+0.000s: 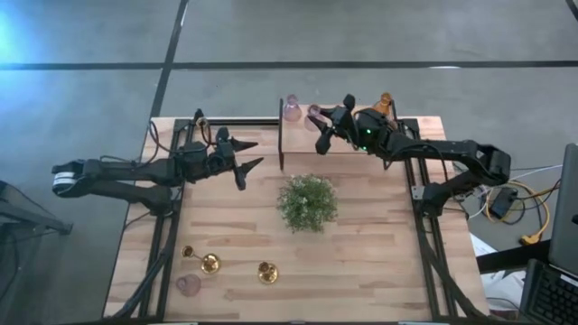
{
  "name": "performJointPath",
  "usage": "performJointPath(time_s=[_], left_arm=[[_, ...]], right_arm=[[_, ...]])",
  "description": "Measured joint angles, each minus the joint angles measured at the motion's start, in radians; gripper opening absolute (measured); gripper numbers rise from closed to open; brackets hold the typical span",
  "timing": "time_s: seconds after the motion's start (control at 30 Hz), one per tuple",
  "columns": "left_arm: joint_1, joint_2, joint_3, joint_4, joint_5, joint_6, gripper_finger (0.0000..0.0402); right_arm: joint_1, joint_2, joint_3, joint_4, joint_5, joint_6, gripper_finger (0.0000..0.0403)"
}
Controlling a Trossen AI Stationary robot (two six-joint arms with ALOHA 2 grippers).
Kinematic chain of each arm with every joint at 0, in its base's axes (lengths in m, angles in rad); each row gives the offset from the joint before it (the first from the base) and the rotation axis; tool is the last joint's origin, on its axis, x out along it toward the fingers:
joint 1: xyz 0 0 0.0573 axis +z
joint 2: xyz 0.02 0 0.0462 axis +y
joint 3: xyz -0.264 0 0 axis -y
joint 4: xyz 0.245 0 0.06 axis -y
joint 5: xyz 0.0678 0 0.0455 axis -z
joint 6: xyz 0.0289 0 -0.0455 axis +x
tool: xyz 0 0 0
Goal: Pick & Place candle stick holders
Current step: Put the middle pink candle holder on the shelf
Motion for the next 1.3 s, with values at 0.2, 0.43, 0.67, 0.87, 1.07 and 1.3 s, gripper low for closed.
performJointPath(time_s=[0.2, 0.43, 0.67, 0.87, 1.07, 1.3], left_arm=[[-0.001, 0.0, -0.001, -0.001, 0.0, -0.021, 0.0238], [-0.001, 0.0, -0.004, -0.002, 0.0, -0.025, 0.0238], [-0.002, 0.0, -0.011, -0.002, 0.001, -0.025, 0.0238], [-0.003, 0.0, -0.011, -0.002, 0.01, -0.026, 0.0238], [-0.003, 0.0, -0.011, -0.003, 0.02, -0.027, 0.0238], [-0.003, 0.0, -0.011, -0.002, 0.026, -0.028, 0.0238]], right_arm=[[-0.05, 0.068, 0.028, 0.027, -0.032, 0.037, 0.0107], [-0.09, 0.151, 0.025, 0.125, -0.092, 0.077, 0.0107], [-0.105, 0.227, 0.021, 0.19, -0.125, 0.081, 0.0107], [-0.119, 0.273, 0.021, 0.219, -0.14, 0.108, 0.0107], [-0.134, 0.291, 0.015, 0.222, -0.139, 0.143, 0.0107], [-0.137, 0.291, 0.0, 0.223, -0.141, 0.171, 0.0107]])
